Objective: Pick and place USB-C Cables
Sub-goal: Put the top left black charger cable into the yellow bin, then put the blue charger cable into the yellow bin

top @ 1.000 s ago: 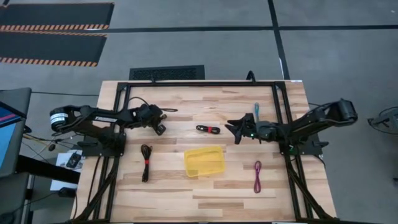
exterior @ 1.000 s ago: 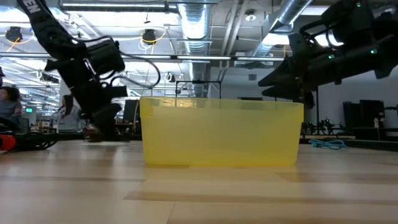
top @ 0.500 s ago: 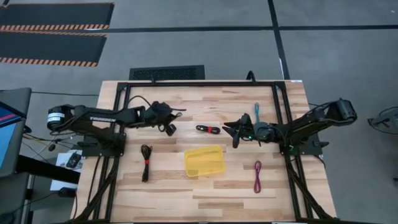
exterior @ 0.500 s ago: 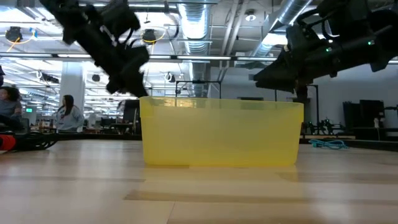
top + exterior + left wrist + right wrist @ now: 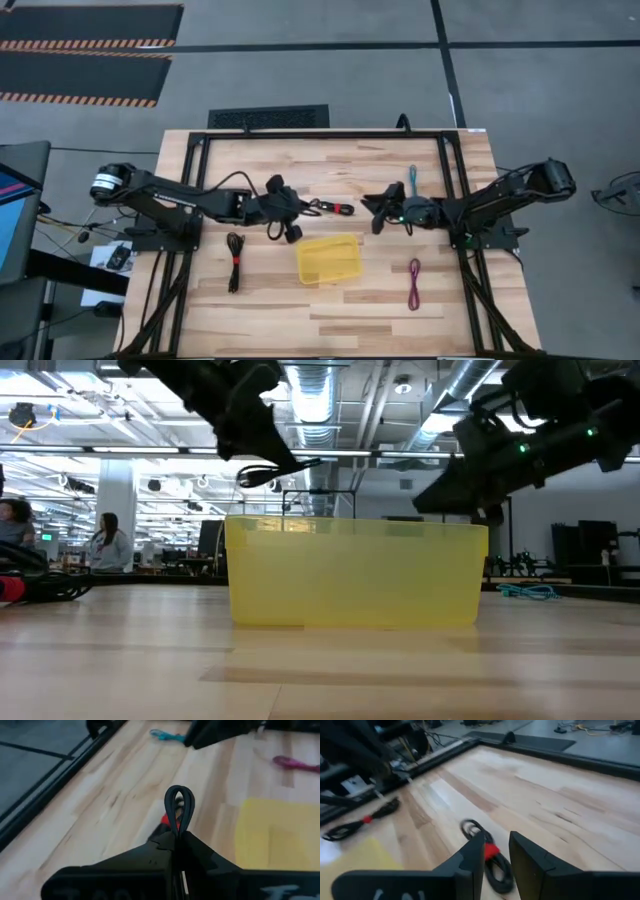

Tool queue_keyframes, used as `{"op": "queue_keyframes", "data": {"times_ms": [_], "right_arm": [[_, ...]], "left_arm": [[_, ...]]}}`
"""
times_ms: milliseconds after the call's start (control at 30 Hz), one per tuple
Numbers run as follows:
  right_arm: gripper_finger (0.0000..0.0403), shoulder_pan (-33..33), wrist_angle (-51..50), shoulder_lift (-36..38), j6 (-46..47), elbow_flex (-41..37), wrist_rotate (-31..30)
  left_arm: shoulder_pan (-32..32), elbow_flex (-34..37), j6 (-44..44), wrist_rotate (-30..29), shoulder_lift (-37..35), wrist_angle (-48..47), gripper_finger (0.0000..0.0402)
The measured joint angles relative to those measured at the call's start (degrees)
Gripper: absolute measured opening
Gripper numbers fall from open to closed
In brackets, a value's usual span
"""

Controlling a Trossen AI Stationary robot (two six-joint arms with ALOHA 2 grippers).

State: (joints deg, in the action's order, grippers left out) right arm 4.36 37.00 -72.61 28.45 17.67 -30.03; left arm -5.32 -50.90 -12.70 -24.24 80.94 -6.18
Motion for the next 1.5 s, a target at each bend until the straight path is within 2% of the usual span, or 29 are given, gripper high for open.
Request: {"op": "queue_keyframes", "data": {"times_ms": [233,400,533,700,867,1067,1300,1400,1500], "right_arm": [[0.0113,5.17,-0.1,-0.01,-5.03,5.78,-0.42],[0.0113,8.76,-2.11,-0.01,-6.51,8.52,-7.16],[0.0112,10.26,-4.44,-0.01,-6.03,9.42,-10.56],[0.0101,11.05,-4.62,-0.01,-6.05,9.49,-10.72],[0.0084,11.0,-6.25,-0.01,-6.01,9.49,-10.76],[0.0062,10.89,-6.99,-0.01,-5.87,9.49,-10.76],[0.0059,11.0,-6.81,-0.01,-4.77,9.49,-14.17],[0.0059,11.0,-8.61,-0.01,-2.2,9.49,-19.06],[0.0058,10.36,-14.05,1.0,1.22,9.53,-20.63]], "left_arm": [[-2.5,-1.74,-0.81,2.51,6.01,3.44,0.0],[-3.99,-2.01,-0.49,3.22,10.58,4.76,0.0001],[-5.42,-2.72,-3.75,4.13,12.7,5.95,0.001],[-7.83,-2.77,-3.97,5.42,14.71,9.66,0.0013],[-7.96,-2.77,-0.51,12.21,14.91,13.0,0.0013],[-7.22,-2.77,-1.21,12.23,15.83,15.15,0.0017],[-7.21,-2.67,-0.09,11.54,17.46,18.13,0.0082],[-6.97,-2.77,0.91,11.48,17.75,18.39,0.0111],[-6.63,-2.72,1.07,9.93,17.12,18.08,0.0131]]}}
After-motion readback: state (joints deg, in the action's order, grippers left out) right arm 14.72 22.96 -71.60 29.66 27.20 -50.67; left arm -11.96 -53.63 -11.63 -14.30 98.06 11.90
